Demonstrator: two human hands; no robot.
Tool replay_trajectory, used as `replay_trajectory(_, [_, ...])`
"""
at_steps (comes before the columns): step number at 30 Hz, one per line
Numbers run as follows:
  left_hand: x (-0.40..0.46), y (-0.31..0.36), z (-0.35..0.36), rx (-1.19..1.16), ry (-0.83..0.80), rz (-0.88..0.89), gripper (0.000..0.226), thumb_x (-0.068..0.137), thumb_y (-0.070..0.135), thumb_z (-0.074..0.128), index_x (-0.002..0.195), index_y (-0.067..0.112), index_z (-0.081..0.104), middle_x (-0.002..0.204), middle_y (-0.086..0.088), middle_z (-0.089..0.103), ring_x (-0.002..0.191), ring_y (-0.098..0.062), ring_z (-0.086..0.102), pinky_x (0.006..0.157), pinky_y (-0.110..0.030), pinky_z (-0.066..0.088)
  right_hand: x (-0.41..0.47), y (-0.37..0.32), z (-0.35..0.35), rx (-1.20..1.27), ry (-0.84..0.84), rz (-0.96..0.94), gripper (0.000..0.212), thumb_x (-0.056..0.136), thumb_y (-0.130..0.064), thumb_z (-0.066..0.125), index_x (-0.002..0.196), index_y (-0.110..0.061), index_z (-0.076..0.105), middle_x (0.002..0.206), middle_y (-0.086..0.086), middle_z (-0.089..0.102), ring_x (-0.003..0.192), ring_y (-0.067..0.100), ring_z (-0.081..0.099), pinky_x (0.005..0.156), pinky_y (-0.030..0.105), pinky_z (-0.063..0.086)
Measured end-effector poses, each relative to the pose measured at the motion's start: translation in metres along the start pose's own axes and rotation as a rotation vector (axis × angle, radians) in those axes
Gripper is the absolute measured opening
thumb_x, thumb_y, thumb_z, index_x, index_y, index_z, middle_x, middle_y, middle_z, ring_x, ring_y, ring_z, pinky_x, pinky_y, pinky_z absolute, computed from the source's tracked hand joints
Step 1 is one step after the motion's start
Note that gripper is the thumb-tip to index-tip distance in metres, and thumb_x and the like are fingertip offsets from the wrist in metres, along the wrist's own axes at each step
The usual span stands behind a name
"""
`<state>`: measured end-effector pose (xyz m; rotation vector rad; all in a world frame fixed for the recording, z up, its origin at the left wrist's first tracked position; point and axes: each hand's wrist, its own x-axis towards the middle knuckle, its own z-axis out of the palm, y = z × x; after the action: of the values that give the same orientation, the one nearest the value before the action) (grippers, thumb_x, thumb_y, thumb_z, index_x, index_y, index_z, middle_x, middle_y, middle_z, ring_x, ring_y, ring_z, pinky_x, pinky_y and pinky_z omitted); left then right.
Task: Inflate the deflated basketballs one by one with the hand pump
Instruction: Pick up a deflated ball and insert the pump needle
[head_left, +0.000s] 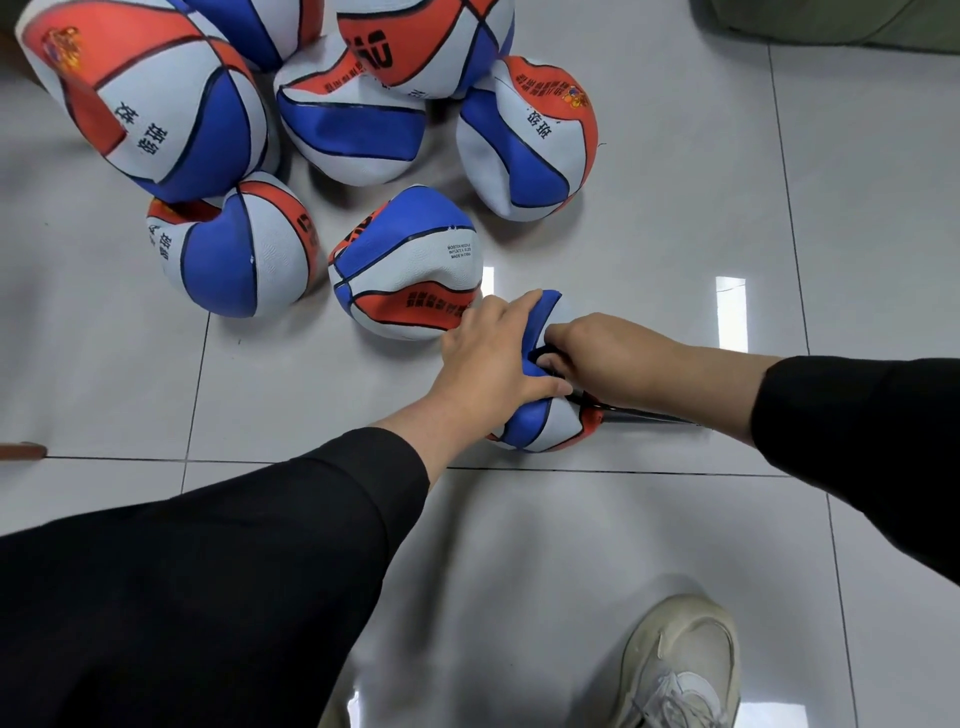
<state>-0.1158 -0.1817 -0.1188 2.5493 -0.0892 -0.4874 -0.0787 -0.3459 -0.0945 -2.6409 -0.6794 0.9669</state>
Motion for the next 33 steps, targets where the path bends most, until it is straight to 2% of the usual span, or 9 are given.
replay_trajectory(4, [0.001, 0.0, 0.0, -0.001, -0.006, 0.006, 0.106, 0.069, 0.065, 0.084, 0.156, 0.035, 0.032, 0.133, 0.0, 0.045, 0.127, -0.023, 0.039, 0.102, -0.041, 0.038, 0.003, 0.005, -0.001, 0.006, -0.022, -0.002, 0.032, 0.107, -0.026, 0.046, 0.076, -0.016, 0.046, 0.069, 0.003, 0.05, 0.064, 0.022, 0.047, 0.052, 0.024, 0.028])
replay_trajectory(8, [0.003, -0.002, -0.005, -0.028, -0.026, -0.008, 0.106, 0.067, 0.068, 0.083, 0.155, 0.034, 0.036, 0.141, 0.003, 0.043, 0.133, -0.021, 0.039, 0.107, -0.043, 0.037, 0.002, 0.011, -0.01, 0.13, -0.064, -0.041, 0.021, 0.107, -0.034, 0.047, 0.106, -0.018, 0.06, 0.087, 0.0, 0.061, 0.078, 0.019, 0.054, 0.06, 0.016, 0.036])
replay_trajectory(9, [0.002, -0.002, -0.006, -0.034, -0.028, -0.005, 0.106, 0.066, 0.07, 0.083, 0.155, 0.034, 0.037, 0.142, 0.004, 0.043, 0.134, -0.021, 0.039, 0.109, -0.044, 0.038, 0.0, 0.014, -0.011, 0.211, -0.012, -0.04, 0.022, 0.107, -0.036, 0.046, 0.109, -0.02, 0.061, 0.091, -0.002, 0.063, 0.082, 0.018, 0.056, 0.066, 0.017, 0.039])
replay_trajectory(11, [-0.001, -0.003, -0.009, -0.055, -0.052, 0.004, 0.112, 0.062, 0.072, 0.083, 0.156, 0.035, 0.035, 0.145, 0.005, 0.041, 0.136, -0.021, 0.039, 0.111, -0.045, 0.039, -0.005, 0.028, -0.01, 0.351, 0.211, 0.031, 0.029, 0.108, -0.037, 0.041, 0.109, -0.016, 0.062, 0.093, 0.0, 0.066, 0.087, 0.023, 0.059, 0.078, 0.032, 0.046])
replay_trajectory(13, [-0.003, -0.005, -0.013, -0.06, -0.098, 0.026, 0.121, 0.057, 0.072, 0.085, 0.158, 0.036, 0.029, 0.147, 0.005, 0.037, 0.138, -0.022, 0.037, 0.113, -0.045, 0.04, -0.012, 0.052, -0.008, 0.306, 0.315, 0.125, 0.031, 0.109, -0.035, 0.041, 0.111, -0.012, 0.061, 0.094, 0.006, 0.067, 0.087, 0.028, 0.058, 0.078, 0.038, 0.046])
replay_trajectory(18, [-0.006, -0.004, -0.021, -0.013, -0.153, 0.003, 0.127, 0.057, 0.066, 0.089, 0.161, 0.035, 0.023, 0.145, 0.0, 0.039, 0.137, -0.024, 0.038, 0.112, -0.043, 0.041, -0.038, 0.092, 0.022, 0.089, -0.155, 0.192, 0.028, 0.104, -0.031, 0.053, 0.128, -0.018, 0.059, 0.12, 0.001, 0.067, 0.096, 0.02, 0.056, 0.081, 0.028, 0.039])
replay_trajectory(23, [-0.012, 0.005, -0.014, 0.03, -0.069, -0.021, 0.121, 0.059, 0.068, 0.087, 0.159, 0.039, 0.026, 0.134, -0.002, 0.042, 0.129, -0.026, 0.042, 0.105, -0.046, 0.046, -0.042, 0.088, 0.059, 0.106, -0.14, 0.186, 0.034, 0.102, -0.031, 0.058, 0.133, -0.016, 0.056, 0.122, 0.0, 0.068, 0.095, 0.017, 0.052, 0.079, 0.027, 0.037])
replay_trajectory(27, [-0.013, 0.012, -0.009, 0.1, -0.058, -0.031, 0.12, 0.06, 0.07, 0.085, 0.159, 0.038, 0.025, 0.136, -0.003, 0.042, 0.128, -0.026, 0.041, 0.102, -0.044, 0.047, -0.033, 0.086, 0.07, 0.091, -0.166, 0.159, 0.046, 0.094, -0.038, 0.071, 0.13, -0.014, 0.054, 0.103, -0.003, 0.063, 0.09, 0.02, 0.051, 0.075, 0.029, 0.037])
replay_trajectory(33, [-0.016, 0.012, -0.01, 0.132, -0.056, -0.003, 0.118, 0.062, 0.068, 0.086, 0.159, 0.037, 0.026, 0.132, -0.001, 0.044, 0.126, -0.025, 0.042, 0.098, -0.04, 0.044, -0.023, 0.078, 0.081, 0.025, -0.186, 0.139, 0.03, 0.094, -0.011, 0.055, 0.124, -0.011, 0.05, 0.108, 0.013, 0.066, 0.086, 0.03, 0.052, 0.072, 0.034, 0.039])
